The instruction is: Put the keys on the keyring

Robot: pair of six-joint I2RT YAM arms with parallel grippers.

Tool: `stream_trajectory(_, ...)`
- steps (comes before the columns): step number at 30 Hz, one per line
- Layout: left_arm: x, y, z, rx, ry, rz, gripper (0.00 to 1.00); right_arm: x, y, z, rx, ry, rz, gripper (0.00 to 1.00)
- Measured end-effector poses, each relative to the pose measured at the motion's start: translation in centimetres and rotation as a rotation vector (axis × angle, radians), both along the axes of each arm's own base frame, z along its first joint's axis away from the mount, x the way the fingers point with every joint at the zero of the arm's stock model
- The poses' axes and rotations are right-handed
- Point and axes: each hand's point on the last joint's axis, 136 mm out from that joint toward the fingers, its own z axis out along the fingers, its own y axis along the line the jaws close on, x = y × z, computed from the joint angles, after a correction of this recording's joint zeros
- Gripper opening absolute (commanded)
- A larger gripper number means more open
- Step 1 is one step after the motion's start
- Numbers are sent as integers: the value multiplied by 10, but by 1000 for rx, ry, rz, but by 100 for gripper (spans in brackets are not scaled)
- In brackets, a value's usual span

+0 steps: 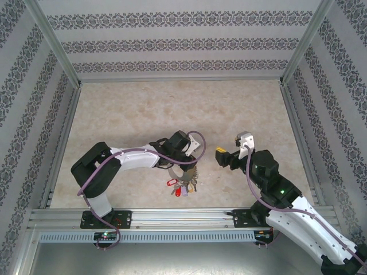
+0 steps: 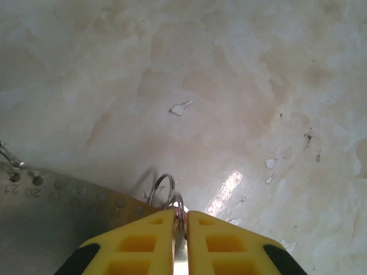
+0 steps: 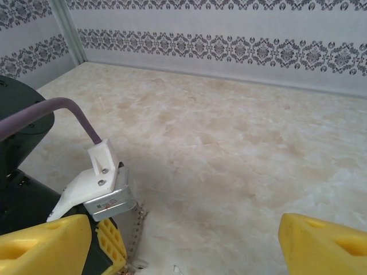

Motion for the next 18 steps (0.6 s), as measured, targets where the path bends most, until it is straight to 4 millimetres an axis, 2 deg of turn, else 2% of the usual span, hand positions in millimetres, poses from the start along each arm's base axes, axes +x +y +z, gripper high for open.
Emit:
stream_trajectory(1,0,-1,1,-6,-1,1,19,1,0,-1,3,7,-1,87)
stream_trajectory(2,1,-1,1,-10,-1,2,21,1,-1,-3,11,16,-4,96)
stream_trajectory(3,1,-1,1,-12,-1,4,23,2,-1,-3,17,22,-5,98)
stream_trajectory(6,3,-1,3,-20,1,11,27,1,0,-6,22,34,6,98)
stream_trajectory(9,4,2,14,-35,-17,18,34,0,-1,-8,17,46,8,98)
stream_trajectory(12,1,10,46,-69,-66,24,42,-2,-6,-12,3,57,-8,98)
stream_trajectory(14,1,21,76,-99,-128,47,48,-2,-11,-13,-4,55,-34,98)
stream_trajectory(17,3,53,120,-139,-241,127,59,2,-24,-13,-15,48,-96,98)
stream_trajectory(18,3,66,130,-148,-272,161,67,4,-28,-13,-19,46,-118,98)
